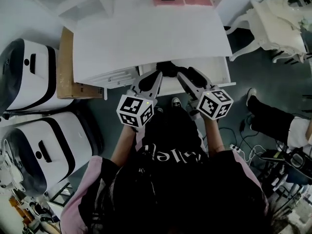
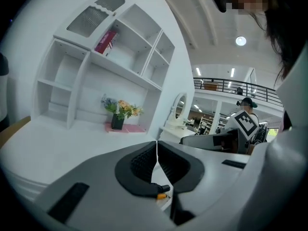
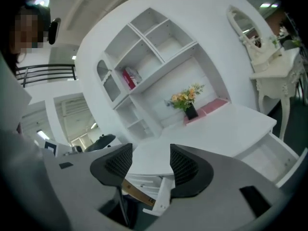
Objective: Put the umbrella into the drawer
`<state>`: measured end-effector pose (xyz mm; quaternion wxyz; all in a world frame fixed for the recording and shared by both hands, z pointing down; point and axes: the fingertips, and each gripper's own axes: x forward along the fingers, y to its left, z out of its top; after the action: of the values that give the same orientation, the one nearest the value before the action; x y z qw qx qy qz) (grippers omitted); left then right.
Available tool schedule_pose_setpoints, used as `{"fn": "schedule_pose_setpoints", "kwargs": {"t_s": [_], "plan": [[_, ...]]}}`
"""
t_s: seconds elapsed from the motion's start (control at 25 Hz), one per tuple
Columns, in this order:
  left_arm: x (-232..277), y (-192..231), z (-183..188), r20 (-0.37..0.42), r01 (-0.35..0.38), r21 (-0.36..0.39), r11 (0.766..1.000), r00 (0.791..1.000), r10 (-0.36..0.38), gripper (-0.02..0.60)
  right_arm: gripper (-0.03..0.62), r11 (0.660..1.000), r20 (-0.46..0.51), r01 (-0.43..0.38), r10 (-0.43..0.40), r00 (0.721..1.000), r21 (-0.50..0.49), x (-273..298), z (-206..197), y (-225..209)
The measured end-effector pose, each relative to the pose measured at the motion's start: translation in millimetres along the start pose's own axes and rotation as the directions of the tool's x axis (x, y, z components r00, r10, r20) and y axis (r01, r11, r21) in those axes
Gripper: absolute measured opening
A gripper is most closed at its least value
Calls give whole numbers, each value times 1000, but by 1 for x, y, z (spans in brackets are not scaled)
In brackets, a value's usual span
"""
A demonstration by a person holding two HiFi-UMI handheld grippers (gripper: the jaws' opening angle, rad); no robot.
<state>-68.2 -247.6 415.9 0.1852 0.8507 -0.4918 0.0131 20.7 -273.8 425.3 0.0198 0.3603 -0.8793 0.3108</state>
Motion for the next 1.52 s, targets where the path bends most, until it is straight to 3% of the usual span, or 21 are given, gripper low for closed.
{"fn": "schedule_pose_setpoints", "kwargs": {"t_s": [0.08, 0.12, 0.16, 0.52, 0.8, 1.08, 1.52], "plan": [[-5, -4, -1, -6, 27, 8, 1000, 1000, -27, 17, 231, 998, 49, 18, -21, 999, 62, -11, -2, 4], [-8, -6, -1, -11, 41, 11, 999, 999, -41, 17, 164, 995, 72, 30, -37, 997, 93, -17, -3, 5], [-10, -9, -2, -15, 57, 14, 998, 998, -56, 17, 135, 992, 91, 42, -53, 994, 117, -24, -6, 7], [-31, -42, -18, -46, 181, 13, 983, 983, -180, 17, 83, 983, 100, 171, -177, 979, 65, -77, -40, 36], [-35, -73, -28, -51, 221, 7, 975, 974, -221, 17, 66, 977, 71, 211, -213, 975, 30, -106, -54, 38], [-50, -106, -39, -40, 178, 16, 984, 983, -178, 17, 61, 982, 38, 185, -184, 982, -20, -142, -70, 45], [-118, -196, -76, -7, 84, 24, 996, 996, -84, 17, 61, 995, 5, 79, -78, 997, -59, -232, -114, 74]]}}
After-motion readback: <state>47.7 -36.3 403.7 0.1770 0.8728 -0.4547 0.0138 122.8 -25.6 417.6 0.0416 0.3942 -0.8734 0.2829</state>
